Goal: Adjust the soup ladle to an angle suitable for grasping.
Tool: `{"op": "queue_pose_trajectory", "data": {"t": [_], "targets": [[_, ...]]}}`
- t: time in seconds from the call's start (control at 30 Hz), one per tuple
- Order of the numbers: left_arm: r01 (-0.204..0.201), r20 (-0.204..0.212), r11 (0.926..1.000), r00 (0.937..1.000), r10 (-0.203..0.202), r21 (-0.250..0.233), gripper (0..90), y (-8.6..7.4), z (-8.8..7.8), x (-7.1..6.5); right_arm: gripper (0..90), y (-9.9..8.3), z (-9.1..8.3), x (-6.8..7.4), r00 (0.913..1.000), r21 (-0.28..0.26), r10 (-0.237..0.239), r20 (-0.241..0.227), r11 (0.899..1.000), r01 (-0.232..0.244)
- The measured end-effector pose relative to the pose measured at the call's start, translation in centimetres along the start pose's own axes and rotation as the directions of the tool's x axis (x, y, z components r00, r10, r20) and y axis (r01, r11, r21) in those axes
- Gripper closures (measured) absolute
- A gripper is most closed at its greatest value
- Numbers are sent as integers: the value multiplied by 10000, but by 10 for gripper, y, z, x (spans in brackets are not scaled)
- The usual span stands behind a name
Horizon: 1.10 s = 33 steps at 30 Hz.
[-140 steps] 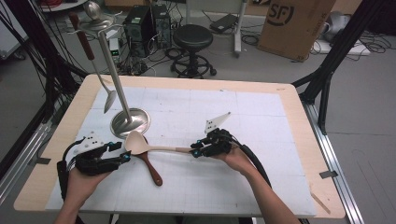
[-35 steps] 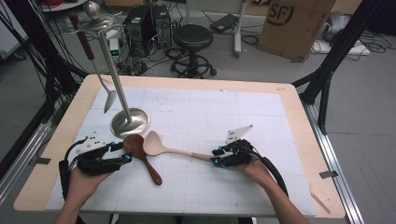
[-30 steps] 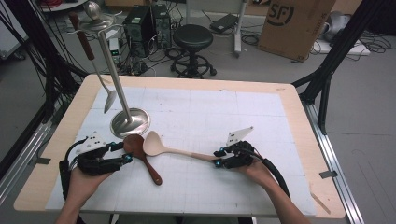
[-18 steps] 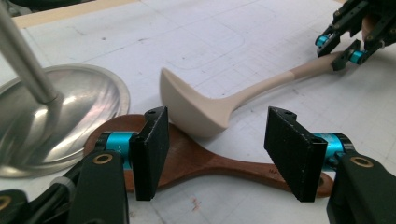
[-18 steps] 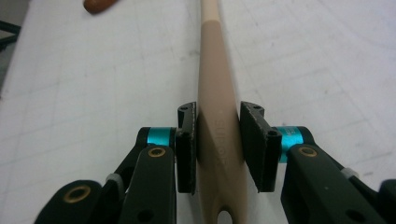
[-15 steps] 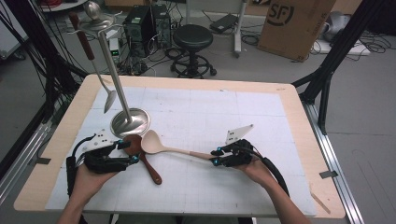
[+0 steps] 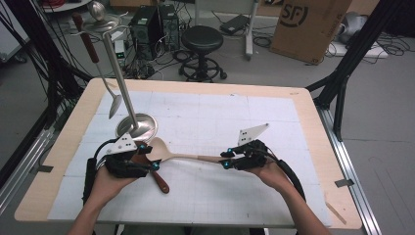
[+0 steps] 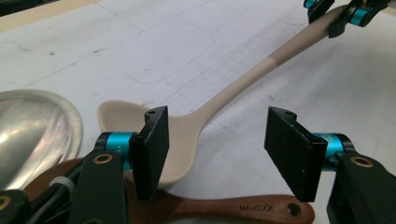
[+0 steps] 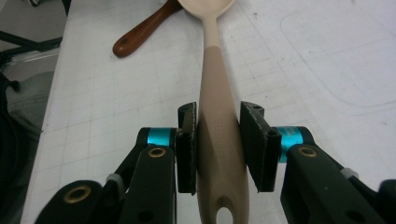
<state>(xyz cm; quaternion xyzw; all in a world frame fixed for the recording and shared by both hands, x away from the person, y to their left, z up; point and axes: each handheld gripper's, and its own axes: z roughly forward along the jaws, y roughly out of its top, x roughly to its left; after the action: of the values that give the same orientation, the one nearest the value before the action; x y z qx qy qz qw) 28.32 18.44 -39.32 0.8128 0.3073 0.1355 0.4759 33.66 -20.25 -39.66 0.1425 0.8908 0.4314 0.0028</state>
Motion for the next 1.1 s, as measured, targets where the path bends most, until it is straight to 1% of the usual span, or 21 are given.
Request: {"op": "queue_pose_trajectory", "data": {"t": [0.13, 0.3, 0.47, 0.6, 0.63, 0.67, 0.7, 0.83, 0.87, 0.9, 0.93, 1.1], "targets": [[-129, 177, 9998, 9998, 127, 124, 413, 3, 10, -3, 682, 5, -5, 2, 9999, 45, -164, 24, 9999, 164], [-193, 456, 9994, 9988, 180, 287, 420, 4, 19, -6, 682, 12, -11, 5, 9998, -10, -212, 11, 9998, 212], [-264, 606, 9987, 9979, 237, 434, 424, 6, 30, -8, 681, 19, -15, 8, 9995, -91, -317, 30, 9995, 318], [-384, 794, 9975, 9963, 337, 589, 427, 9, 40, -10, 681, 21, -17, 9, 9993, -155, -358, 61, 9992, 358], [-358, 807, 9976, 9963, 310, 589, 427, 10, 43, -11, 681, 22, -17, 10, 9995, -142, -312, 61, 9994, 313], [-448, 849, 9969, 9956, 392, 646, 427, 11, 45, -11, 681, 22, -17, 10, 9996, -142, -280, 34, 9995, 280], [-502, 868, 9967, 9952, 445, 636, 430, 12, 48, -12, 681, 23, -16, 10, 9993, -110, -369, 54, 9993, 370], [-600, 987, 9959, 9937, 531, 680, 434, 16, 57, -15, 681, 26, -15, 12, 9992, -103, -411, 31, 9991, 411], [-627, 976, 9955, 9937, 557, 704, 435, 16, 59, -15, 681, 26, -15, 13, 9995, -58, -330, 13, 9994, 330], [-633, 996, 9954, 9935, 559, 724, 435, 17, 61, -15, 681, 27, -14, 12, 9989, -72, -460, 39, 9989, 460], [-697, 1000, 9946, 9931, 618, 771, 435, 17, 63, -15, 681, 28, -14, 12, 9990, -71, -456, 8, 9989, 456], [-593, 1135, 9947, 9923, 496, 841, 442, 17, 72, -13, 681, 32, -13, 14, 9986, -36, -521, -55, 9986, 521]]}}
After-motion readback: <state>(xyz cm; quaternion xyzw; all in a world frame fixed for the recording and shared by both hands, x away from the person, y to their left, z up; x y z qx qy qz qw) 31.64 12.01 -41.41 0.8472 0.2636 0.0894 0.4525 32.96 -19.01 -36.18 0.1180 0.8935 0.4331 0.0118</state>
